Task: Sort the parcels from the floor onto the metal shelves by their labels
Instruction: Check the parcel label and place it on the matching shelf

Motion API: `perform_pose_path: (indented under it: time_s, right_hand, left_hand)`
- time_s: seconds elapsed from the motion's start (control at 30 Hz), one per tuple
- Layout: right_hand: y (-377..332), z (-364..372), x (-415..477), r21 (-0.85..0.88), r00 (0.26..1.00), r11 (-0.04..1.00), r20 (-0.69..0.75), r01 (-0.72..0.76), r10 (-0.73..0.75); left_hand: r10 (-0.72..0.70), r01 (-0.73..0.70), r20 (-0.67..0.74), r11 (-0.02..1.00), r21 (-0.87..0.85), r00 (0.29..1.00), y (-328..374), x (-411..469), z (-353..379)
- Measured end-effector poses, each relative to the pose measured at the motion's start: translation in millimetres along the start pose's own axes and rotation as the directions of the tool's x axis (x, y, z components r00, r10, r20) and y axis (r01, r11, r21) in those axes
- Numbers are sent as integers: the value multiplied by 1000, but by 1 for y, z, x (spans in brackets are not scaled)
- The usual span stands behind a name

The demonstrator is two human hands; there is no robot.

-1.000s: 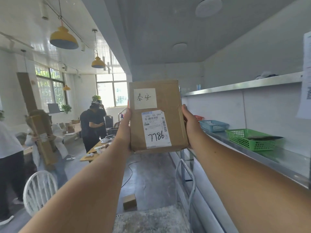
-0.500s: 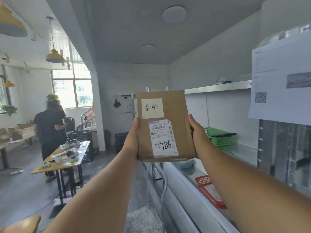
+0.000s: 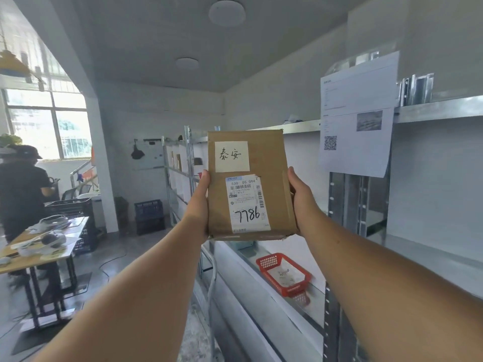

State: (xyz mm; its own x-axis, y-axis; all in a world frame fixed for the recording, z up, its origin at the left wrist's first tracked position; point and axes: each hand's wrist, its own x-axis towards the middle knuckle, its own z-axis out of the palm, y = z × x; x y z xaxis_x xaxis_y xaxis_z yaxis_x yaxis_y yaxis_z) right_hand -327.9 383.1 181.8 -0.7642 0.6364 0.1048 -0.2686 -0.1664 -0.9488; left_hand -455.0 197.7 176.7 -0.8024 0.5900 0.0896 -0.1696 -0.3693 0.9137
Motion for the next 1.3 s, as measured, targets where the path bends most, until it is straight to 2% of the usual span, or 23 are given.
perform_pose_path:
  time_s: [0.3,0.6,1.03,1.3]
  right_hand:
    - [-8,-69,-39,15,999,1000,-49,-3,4]
    - [-17,-116,-70,71,987,996,-153,59,-48]
    - [-22,-116,-141,88,964,990,-251,112,-87]
    - [-15,-117,-200,102,919,987,-388,123,-74]
  left_hand:
    - [-42,41,44,999,11,998,-26,-43,58]
    - [-69,66,70,997,45,995,-40,-76,103]
    - [-165,166,267,986,19,950,-40,-99,105]
    - [-247,260,421,965,29,873,-54,-121,108]
